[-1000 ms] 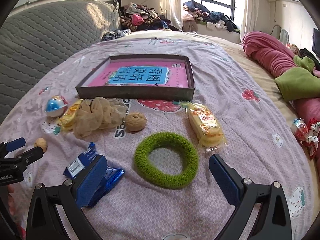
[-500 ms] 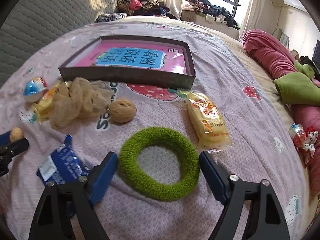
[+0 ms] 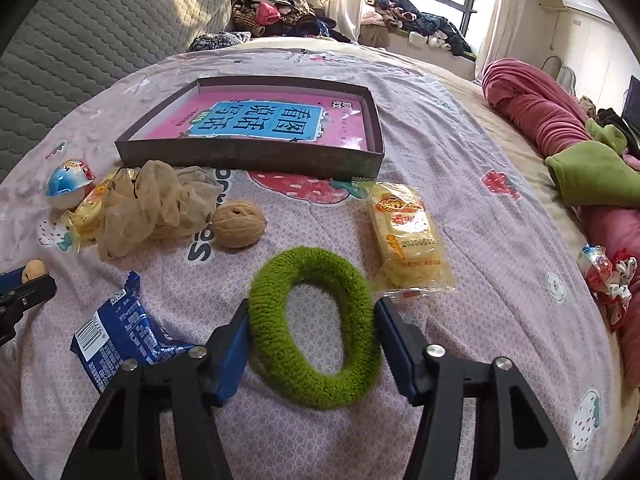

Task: Organize objects
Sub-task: 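Close the left gripper on the walnut while the right gripper closes on the green ring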

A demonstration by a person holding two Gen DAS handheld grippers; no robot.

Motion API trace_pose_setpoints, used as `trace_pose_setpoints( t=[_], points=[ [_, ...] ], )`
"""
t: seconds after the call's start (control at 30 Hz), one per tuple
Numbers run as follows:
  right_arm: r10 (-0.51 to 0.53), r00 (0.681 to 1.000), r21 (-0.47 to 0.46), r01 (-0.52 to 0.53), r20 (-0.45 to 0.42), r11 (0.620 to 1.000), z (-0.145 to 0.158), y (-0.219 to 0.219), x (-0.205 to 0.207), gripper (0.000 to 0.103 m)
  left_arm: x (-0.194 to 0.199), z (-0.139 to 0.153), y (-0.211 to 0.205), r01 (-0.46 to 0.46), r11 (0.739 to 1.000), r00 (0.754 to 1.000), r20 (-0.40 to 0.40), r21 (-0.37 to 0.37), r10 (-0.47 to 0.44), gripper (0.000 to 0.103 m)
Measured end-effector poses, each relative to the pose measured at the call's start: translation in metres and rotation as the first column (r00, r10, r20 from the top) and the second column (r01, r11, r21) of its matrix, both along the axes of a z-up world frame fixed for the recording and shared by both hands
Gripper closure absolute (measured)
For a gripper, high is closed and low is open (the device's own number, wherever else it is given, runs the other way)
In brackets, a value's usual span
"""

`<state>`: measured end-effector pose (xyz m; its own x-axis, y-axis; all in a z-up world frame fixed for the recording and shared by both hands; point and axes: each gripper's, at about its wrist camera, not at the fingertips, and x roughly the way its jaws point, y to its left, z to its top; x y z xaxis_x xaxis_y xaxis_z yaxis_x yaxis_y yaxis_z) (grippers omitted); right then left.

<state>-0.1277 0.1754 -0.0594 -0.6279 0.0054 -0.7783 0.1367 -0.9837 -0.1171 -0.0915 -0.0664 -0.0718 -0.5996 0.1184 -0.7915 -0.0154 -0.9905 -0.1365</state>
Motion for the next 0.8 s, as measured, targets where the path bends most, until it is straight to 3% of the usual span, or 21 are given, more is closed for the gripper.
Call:
trace_pose_setpoints(
  t=[0.27,0.4,0.8],
  points=[
    [-0.006,1.000,-0.031,0.006,-0.007,0.999,0.001,0.009,0.002,0.068,-0.001,-0.002,-0.001,0.007,1.000,1.000,-0.005,-0.002,-0.007,0.068],
    [-0.010,1.000,-0.106,0.008,-0.012,0.994,0.005,0.021,0.005,0.078,0.000,-0.002,0.001,0.013,1.000,1.000,-0.007,-0.014,-0.013,0.068],
    [0.007,0.999,-0.222,-0.015,-0.037,0.975,0.016,0.034,0.024,0.087,0.003,0.003,0.004,0.007,1.000,1.000,-0.018,0.001,-0.007,0.068]
  ],
)
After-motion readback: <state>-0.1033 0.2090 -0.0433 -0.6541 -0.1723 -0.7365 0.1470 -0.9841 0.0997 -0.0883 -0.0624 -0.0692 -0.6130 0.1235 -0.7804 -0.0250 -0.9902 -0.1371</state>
